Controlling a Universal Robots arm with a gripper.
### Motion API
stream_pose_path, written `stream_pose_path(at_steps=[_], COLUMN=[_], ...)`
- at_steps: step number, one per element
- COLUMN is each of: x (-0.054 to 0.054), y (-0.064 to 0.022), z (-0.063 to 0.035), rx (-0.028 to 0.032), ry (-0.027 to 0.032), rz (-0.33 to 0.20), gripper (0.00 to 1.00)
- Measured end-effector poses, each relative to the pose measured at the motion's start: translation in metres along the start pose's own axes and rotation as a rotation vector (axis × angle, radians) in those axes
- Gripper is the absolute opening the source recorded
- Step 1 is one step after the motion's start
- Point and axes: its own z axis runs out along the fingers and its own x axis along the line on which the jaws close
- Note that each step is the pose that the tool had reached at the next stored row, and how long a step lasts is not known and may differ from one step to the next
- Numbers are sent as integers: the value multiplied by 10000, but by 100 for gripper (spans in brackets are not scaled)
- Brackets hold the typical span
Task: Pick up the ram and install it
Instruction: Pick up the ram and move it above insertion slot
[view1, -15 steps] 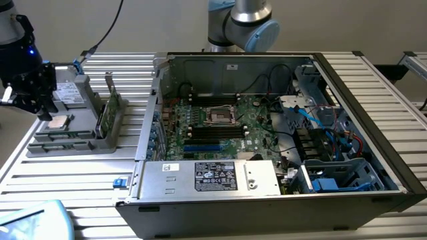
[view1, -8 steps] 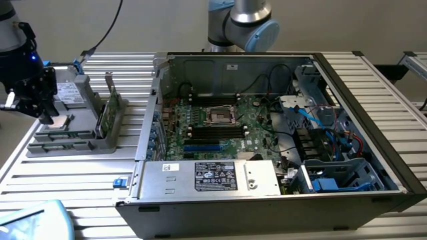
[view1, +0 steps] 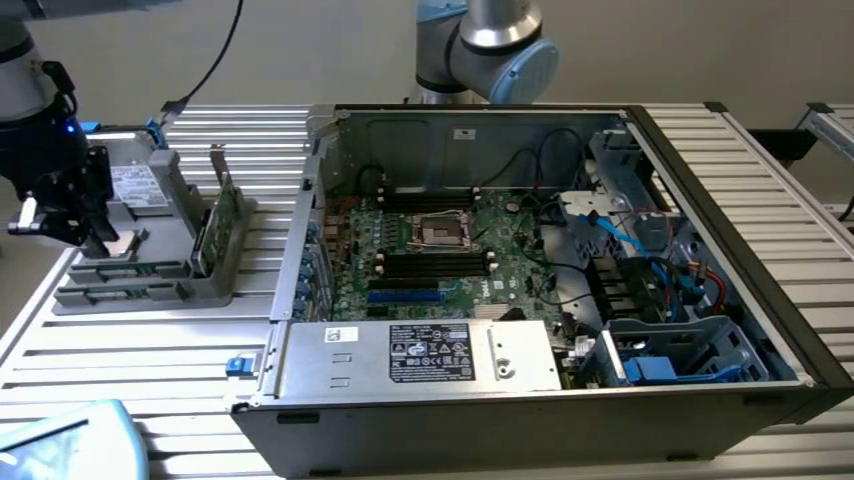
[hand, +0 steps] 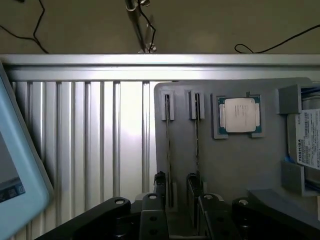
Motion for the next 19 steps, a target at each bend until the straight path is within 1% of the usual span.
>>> stream_pose_path(at_steps=[4, 10, 15, 19], x=[20, 44, 68, 81], y=[7, 13, 17, 13], z=[71, 172, 259, 329], rx=[2, 7, 9, 13], ry=[-26, -111, -169, -232], rz=[-263, -606, -876, -1012], gripper=[31, 31, 31, 31])
